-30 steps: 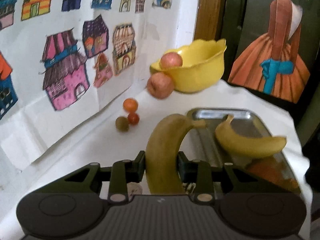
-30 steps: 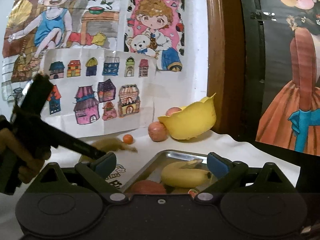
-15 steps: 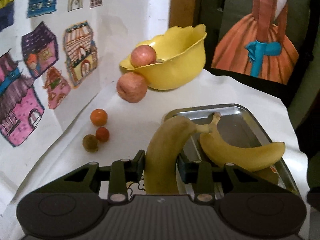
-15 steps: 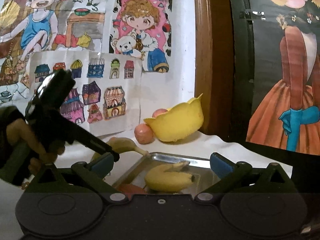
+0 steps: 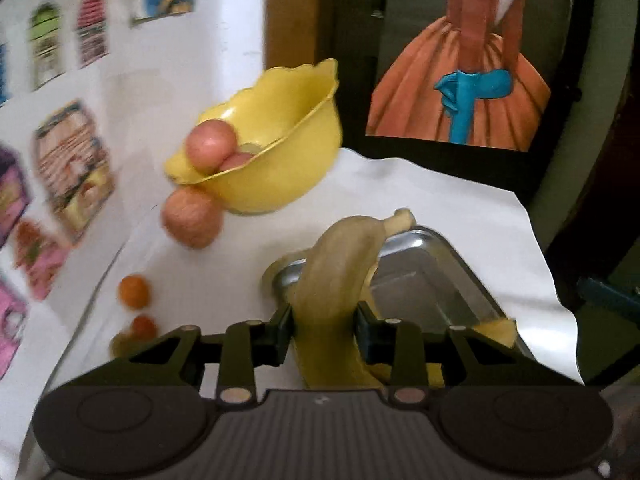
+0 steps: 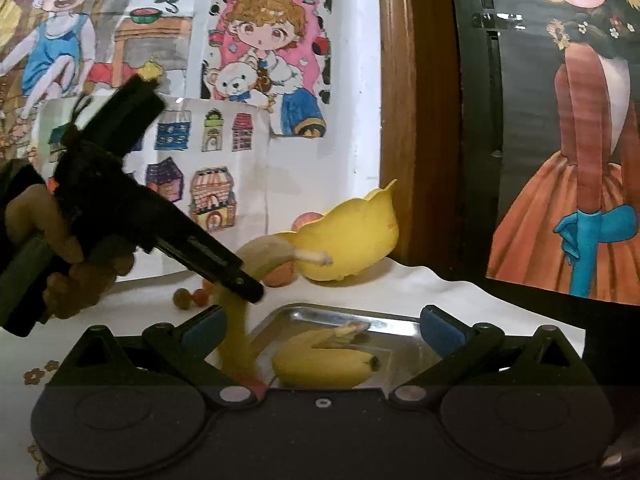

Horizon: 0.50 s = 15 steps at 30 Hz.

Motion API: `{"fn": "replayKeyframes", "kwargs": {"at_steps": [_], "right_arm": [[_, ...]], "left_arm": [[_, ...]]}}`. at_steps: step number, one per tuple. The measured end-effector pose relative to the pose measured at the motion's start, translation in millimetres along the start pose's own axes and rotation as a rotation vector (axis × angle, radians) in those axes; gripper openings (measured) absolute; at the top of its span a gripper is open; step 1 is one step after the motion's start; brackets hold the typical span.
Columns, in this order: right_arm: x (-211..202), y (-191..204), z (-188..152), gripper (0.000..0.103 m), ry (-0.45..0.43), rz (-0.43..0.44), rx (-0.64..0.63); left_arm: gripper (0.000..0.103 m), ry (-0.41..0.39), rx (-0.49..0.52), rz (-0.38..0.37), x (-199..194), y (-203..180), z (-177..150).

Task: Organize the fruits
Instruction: 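Lower the banana in the left gripper into the tray and open it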

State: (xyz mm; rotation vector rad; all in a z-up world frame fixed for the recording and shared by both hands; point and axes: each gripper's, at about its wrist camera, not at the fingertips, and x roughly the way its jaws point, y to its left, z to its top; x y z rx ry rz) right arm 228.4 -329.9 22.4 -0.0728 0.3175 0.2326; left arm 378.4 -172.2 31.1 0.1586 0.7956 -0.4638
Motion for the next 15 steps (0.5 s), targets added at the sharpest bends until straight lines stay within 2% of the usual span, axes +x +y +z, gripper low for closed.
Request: {"fn": "replayKeyframes", "kwargs": {"at_steps": [11, 15], "right_arm": [[14, -7, 0, 0.102, 0.038, -0.024, -0.017], [24, -3, 4, 0.102, 0.056, -0.016, -0.049]], "left_arm": [[0.037, 0.06, -0.051, -0.028, 48, 0, -3], [0.038, 0.042, -0.076, -0.051, 51, 5, -8]]}}
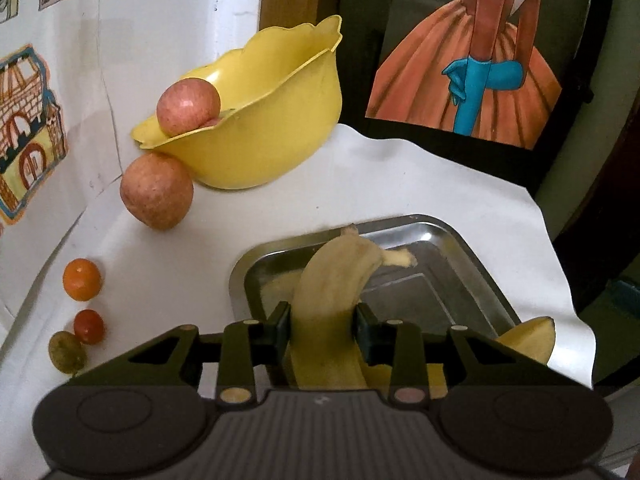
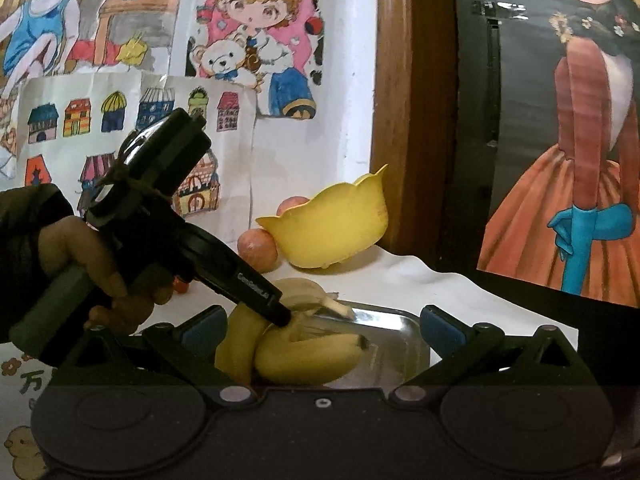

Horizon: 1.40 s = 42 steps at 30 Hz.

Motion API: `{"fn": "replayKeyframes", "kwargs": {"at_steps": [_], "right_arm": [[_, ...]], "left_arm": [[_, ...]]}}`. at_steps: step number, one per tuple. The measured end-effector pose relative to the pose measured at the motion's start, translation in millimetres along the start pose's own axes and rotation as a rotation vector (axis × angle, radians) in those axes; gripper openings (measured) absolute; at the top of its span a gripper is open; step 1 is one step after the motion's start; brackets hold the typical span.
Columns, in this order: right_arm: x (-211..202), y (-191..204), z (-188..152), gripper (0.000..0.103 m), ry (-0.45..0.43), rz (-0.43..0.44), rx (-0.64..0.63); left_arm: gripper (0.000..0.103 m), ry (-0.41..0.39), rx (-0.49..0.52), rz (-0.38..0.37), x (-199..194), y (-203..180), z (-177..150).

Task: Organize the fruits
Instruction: 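Lower the banana in the left gripper into the tray and open it, then move both tools toward the small kiwi and cherry tomatoes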

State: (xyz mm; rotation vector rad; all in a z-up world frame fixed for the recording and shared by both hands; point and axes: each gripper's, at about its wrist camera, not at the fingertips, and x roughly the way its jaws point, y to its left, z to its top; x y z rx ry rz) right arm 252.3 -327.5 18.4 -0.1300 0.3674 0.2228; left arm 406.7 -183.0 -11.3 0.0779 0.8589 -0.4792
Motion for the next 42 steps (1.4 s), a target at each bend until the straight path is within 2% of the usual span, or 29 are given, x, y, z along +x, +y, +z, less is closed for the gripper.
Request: {"fn": "replayKeyframes", "kwargs": {"at_steps": [3, 5, 11, 13, 19, 22, 28, 36, 42], "right_arm": [[5, 4, 5, 0.102, 0.008, 0.001, -0.026], [7, 5, 9, 0.102, 0.011, 0.002, -0.029], [4, 14, 17, 0.102, 0.013, -0.001, -0.033], [1, 19, 21, 0.102, 0.008, 0.002, -0.04], [-10, 44, 35, 0.102, -0.011, 0.027, -0.059], [-12, 61, 44, 0.102, -0.016, 0.049, -0.075], [-3, 99, 60, 0.102, 0.002, 0.085, -0.127], [30, 122, 73, 0.102, 0.061, 0.117, -0.162], [81, 120, 80, 0.102, 0.179, 0.168, -0.144]], "left_arm": [[0.039, -0.022, -0.023, -0.014, -3, 6, -2], [0.043, -0.03, -0.033, -0.018, -5, 9, -2], [0.065, -0.091, -0.074, -0.014, -29, 18, -8], [0.082, -0.135, -0.086, 0.003, -44, 23, -11], [0.098, -0.244, -0.103, 0.1, -89, 41, -25], [0.102, -0.282, -0.123, 0.143, -109, 58, -32], [0.102, -0.314, -0.162, 0.246, -136, 95, -50], [0.102, -0.296, -0.14, 0.282, -139, 124, -75], [0.102, -0.272, -0.099, 0.27, -125, 129, -87]]}}
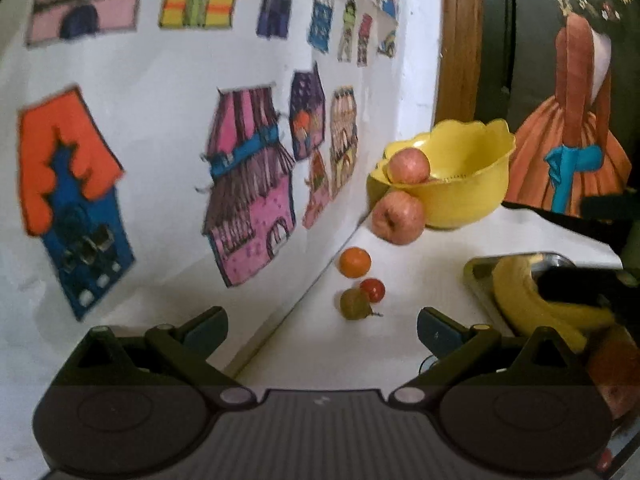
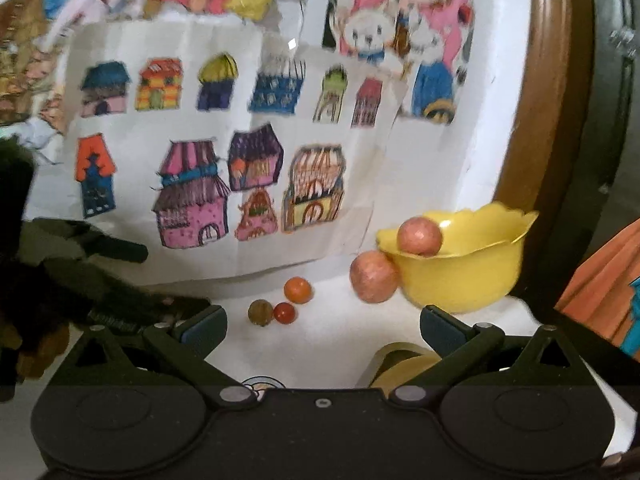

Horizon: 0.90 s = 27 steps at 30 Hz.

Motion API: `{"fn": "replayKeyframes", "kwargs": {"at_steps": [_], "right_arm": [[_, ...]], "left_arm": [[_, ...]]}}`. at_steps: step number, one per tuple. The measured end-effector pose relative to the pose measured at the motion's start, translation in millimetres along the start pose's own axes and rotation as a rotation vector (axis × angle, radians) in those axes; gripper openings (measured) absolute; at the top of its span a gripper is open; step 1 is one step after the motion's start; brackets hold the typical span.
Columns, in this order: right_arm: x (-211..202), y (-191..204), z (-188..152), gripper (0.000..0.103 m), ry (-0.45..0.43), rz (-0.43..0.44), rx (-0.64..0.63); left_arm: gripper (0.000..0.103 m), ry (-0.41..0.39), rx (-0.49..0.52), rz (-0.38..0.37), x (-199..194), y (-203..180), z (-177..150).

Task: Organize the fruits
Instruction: 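Move both tools toward the small kiwi and cherry tomatoes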

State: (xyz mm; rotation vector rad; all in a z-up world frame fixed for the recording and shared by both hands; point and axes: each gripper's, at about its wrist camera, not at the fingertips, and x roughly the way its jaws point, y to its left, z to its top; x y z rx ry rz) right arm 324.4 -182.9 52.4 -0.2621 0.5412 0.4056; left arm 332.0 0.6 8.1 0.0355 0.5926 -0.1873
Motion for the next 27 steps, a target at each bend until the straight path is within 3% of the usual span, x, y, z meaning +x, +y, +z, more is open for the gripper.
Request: {"fn": "replayKeyframes", "kwargs": {"at_steps": [6, 13, 20, 27], "right_arm": [[67, -16, 15, 0.102, 0.137, 0.067, 0.027], [122, -23, 20, 0.086, 0.241, 0.144, 0.073], [129, -15, 10, 0.08, 0.243, 0.193, -0.124], [143, -14, 4, 0.07, 0.252, 0.247, -0.237]], "left_arm": [[0.102, 0.014, 0.054, -0.027, 19, -5, -10], [0.102, 0.035, 0.095, -0.058, 39, -12, -13], [0.09, 0.033, 0.136, -0.056, 46, -14, -16], [0.076, 0.033, 0.158, -0.033, 52, -14, -16]]}}
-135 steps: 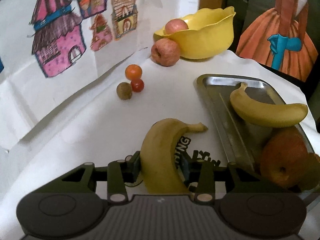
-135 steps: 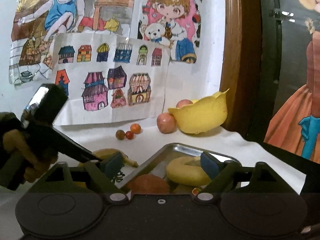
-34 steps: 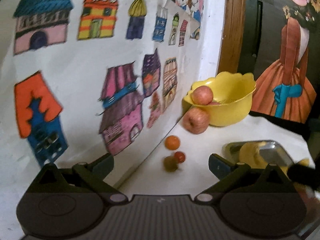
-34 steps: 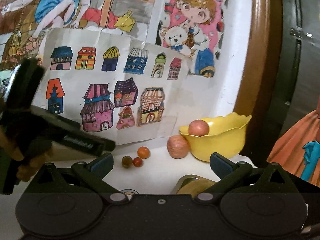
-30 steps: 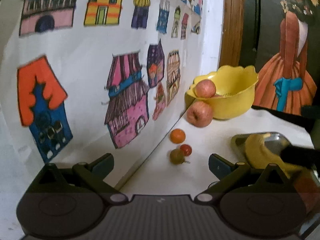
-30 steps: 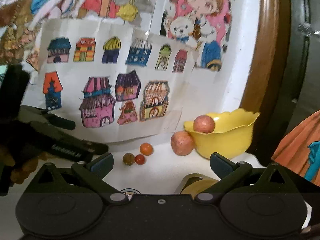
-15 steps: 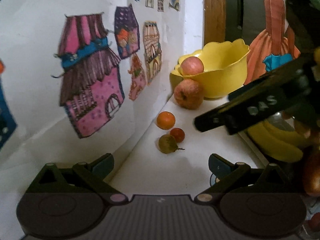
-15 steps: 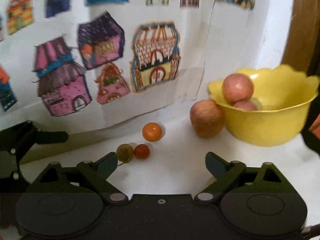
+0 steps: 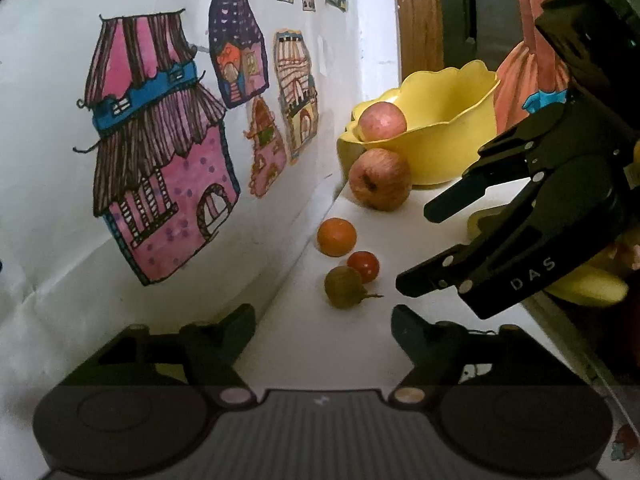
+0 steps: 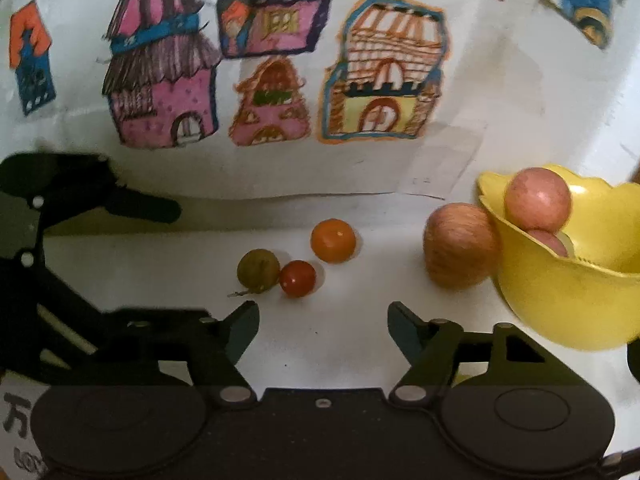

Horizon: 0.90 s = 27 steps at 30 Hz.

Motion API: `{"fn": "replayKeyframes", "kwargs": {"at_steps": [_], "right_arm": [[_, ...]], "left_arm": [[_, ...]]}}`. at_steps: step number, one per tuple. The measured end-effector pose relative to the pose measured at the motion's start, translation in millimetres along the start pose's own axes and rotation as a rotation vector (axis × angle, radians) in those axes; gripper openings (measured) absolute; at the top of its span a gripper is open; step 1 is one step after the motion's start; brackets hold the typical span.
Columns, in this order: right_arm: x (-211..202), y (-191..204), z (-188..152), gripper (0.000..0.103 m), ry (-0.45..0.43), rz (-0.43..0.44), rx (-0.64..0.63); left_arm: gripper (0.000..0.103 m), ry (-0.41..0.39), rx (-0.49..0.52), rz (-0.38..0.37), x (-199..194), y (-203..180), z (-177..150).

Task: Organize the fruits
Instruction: 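Move both tools toward the small kiwi and cherry tomatoes, then grasp a red cherry tomato with the right gripper while the left grasps the small kiwi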

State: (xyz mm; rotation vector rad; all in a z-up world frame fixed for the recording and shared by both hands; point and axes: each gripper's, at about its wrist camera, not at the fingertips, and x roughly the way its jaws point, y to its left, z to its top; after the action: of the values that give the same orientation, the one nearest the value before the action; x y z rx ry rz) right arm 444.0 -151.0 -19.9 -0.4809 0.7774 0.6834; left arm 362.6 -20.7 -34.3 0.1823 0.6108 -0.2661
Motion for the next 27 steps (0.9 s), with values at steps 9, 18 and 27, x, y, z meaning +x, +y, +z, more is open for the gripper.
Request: {"fn": "replayKeyframes", "kwargs": {"at_steps": [9, 18, 27], "right_arm": [[21, 4, 5, 0.056, -0.005, 0.033, -0.073], [32, 9, 4, 0.043, -0.042, 0.056, -0.143], [38, 14, 3, 0.028, -0.079, 0.074, -0.195]], "left_arm": [[0.065, 0.005, -0.001, -0.015, 15, 1, 1], [0.064, -0.013, 0.042, -0.041, 25, -2, 4], [0.057, -0.005, 0.036, -0.052, 39, 0, 7]]}}
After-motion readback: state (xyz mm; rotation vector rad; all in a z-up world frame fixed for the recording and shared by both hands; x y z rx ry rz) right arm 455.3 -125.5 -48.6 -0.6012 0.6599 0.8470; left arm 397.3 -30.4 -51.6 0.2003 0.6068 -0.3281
